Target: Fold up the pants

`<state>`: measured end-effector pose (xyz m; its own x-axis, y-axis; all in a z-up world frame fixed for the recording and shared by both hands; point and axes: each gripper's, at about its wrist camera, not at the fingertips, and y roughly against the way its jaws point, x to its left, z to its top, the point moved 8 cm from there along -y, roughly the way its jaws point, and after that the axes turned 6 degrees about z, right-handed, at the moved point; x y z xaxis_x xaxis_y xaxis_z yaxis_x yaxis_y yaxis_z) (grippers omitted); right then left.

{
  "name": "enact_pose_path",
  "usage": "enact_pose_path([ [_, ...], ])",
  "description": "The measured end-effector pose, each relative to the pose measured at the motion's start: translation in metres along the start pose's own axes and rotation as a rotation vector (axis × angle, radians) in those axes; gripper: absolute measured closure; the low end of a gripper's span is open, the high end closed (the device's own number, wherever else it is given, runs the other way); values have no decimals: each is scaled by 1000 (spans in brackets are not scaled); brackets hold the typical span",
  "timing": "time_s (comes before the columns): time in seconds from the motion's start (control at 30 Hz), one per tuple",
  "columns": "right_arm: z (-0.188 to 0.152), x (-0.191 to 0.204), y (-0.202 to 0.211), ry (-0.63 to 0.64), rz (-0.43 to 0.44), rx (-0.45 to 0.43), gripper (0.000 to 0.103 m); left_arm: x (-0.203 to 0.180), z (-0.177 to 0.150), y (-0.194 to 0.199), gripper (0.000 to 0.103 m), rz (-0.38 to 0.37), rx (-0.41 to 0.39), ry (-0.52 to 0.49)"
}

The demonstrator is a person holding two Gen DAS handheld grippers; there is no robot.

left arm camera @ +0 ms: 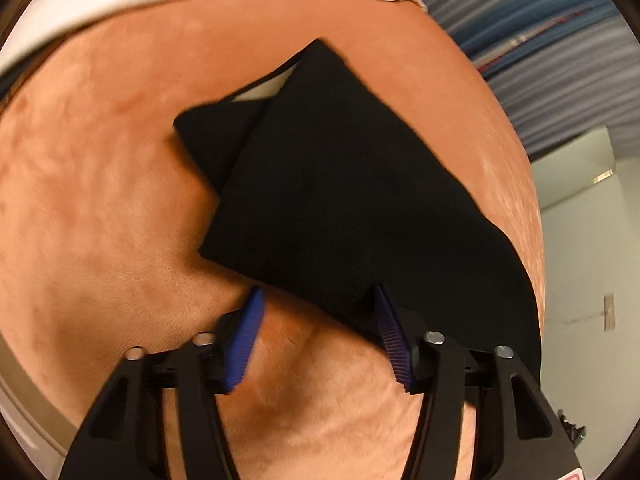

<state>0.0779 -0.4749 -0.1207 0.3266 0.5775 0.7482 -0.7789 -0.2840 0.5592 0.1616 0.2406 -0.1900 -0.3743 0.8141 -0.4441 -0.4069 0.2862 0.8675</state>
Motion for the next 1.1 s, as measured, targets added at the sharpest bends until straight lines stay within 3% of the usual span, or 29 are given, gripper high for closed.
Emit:
enact_pose_path([
  [0.03,6,-9,-17,-40,-30,23,44,1,0,-4,78,-7,20,5],
  [0.13,16,-24,-60,-169,-48,63,44,5,2,-11,84,-44,51,27],
  [0.17,19,-27,-73,-168,-73,77,60,7,3,-9,84,-46,56,25],
  [0.23,32,-19,-88,-70,-172,59,100,6,5,-9,85,-35,66,10],
  [0.3,51,23,-72,70,-155,-43,100,5,7,-6,85,-26,72,1],
  [0.33,58,68,-49,217,-78,-132,100,5,8,-5,85,-19,74,-7],
  [0.4,44,128,-6,461,-7,-226,100,0,13,-7,85,-13,78,-23],
  [0.5,19,114,12,546,-68,-206,100,-2,16,-9,84,14,67,-63],
  [0.63,-14,-29,-23,300,-215,-1,96,1,20,-9,84,-8,79,-56],
  [0.7,-35,-59,-26,249,-207,15,94,3,19,-9,85,-10,84,-61],
  [0.83,-47,-49,-6,250,-163,-72,82,1,20,-7,84,10,74,-97],
  [0.93,-28,-44,12,244,-182,-122,78,3,22,-10,83,2,76,-83],
  [1.0,-1,-41,30,239,-227,-199,39,7,21,-10,82,1,72,-80],
  [1.03,14,-38,33,242,-250,-227,33,8,19,-10,82,1,70,-81],
  [1.1,27,-34,29,252,-270,-206,31,5,19,-11,82,12,64,-86],
])
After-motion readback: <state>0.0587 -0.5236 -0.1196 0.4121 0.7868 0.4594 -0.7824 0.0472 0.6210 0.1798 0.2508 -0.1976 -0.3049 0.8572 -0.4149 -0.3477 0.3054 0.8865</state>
